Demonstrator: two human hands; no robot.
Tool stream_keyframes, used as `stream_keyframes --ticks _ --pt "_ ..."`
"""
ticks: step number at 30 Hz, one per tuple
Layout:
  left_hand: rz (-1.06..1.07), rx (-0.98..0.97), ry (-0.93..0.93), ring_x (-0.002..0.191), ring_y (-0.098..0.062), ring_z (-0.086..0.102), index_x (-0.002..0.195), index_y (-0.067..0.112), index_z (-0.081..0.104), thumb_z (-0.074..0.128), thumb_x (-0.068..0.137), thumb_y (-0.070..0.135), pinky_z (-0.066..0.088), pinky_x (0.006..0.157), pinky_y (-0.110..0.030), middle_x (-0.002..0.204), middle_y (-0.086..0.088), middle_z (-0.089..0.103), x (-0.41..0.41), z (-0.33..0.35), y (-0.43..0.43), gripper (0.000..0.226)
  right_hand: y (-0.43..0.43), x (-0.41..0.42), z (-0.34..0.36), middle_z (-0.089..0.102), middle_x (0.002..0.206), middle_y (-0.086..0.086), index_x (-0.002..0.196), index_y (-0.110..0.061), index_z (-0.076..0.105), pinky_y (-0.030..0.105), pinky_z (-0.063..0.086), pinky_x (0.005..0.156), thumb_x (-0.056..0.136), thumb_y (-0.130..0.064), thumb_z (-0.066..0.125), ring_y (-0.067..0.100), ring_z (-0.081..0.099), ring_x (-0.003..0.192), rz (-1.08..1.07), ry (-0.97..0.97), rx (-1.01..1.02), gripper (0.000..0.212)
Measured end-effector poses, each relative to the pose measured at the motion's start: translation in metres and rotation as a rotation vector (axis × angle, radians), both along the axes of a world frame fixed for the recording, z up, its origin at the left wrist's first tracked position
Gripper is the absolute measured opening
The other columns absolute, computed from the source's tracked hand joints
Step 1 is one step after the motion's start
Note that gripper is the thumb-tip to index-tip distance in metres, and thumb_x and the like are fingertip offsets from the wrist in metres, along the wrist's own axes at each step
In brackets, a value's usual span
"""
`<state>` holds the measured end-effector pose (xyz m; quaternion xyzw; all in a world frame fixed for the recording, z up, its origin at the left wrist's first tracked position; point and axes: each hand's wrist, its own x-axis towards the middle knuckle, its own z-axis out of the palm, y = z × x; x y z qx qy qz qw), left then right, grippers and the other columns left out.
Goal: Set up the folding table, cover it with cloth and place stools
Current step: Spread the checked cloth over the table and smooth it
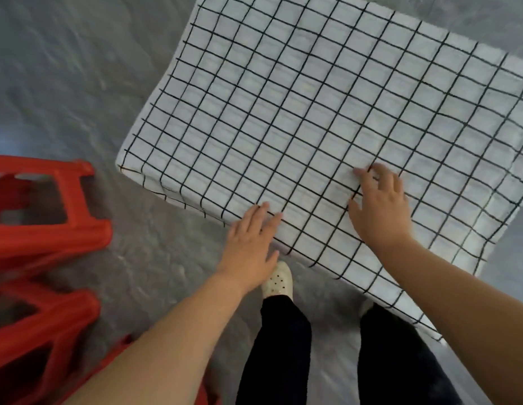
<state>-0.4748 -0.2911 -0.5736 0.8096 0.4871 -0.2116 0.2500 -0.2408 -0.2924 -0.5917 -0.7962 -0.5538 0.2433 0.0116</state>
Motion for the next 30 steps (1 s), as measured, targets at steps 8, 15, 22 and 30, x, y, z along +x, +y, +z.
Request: stream_keyframes --ticks 8,15,22,30 --pt "0.002 0.046 0.041 0.144 -0.021 -0.019 0.151 0.025 -0.005 0.041 0.095 0.038 0.009 0.117 -0.044 0.158 -0.003 -0.018 -0.010 -0.011 -0.031 0.073 -0.075 -0.011 0.000 0.033 0.147 0.012 0.138 -0.017 0.041 0.050 0.036 0.104 0.085 -0.019 0.060 0.034 0.029 0.135 -0.004 0.014 0.001 0.056" --pt "0.102 0.115 0.035 0.145 -0.023 -0.012 0.151 0.022 0.007 0.052 0.091 0.039 0.013 0.117 -0.047 0.159 -0.004 -0.008 0.007 -0.015 -0.048 0.076 -0.133 0.015 -0.004 0.027 0.154 0.011 0.144 -0.019 0.036 0.049 0.038 0.104 0.088 -0.020 0.061 0.033 0.027 0.140 0.184 0.032 -0.001 0.062" --pt "-0.097 0.210 0.049 0.143 -0.027 -0.020 0.148 0.020 -0.014 0.045 0.091 0.047 -0.008 0.114 -0.050 0.154 -0.005 -0.023 0.032 -0.006 -0.060 0.086 -0.180 0.058 0.012 0.035 0.145 0.007 0.138 -0.016 0.039 0.038 0.034 0.108 0.092 -0.029 0.056 0.023 0.033 0.134 -0.693 0.172 0.283 0.052" --pt "-0.611 0.098 0.030 0.140 -0.026 -0.028 0.144 0.022 -0.025 0.030 0.097 0.046 -0.008 0.115 -0.052 0.154 -0.004 -0.030 0.135 -0.014 -0.098 0.076 -0.246 0.075 0.008 0.064 0.111 0.000 0.119 -0.019 0.058 0.034 0.048 0.090 0.092 -0.028 0.056 0.017 0.060 0.103 -1.138 0.675 -0.012 0.028"
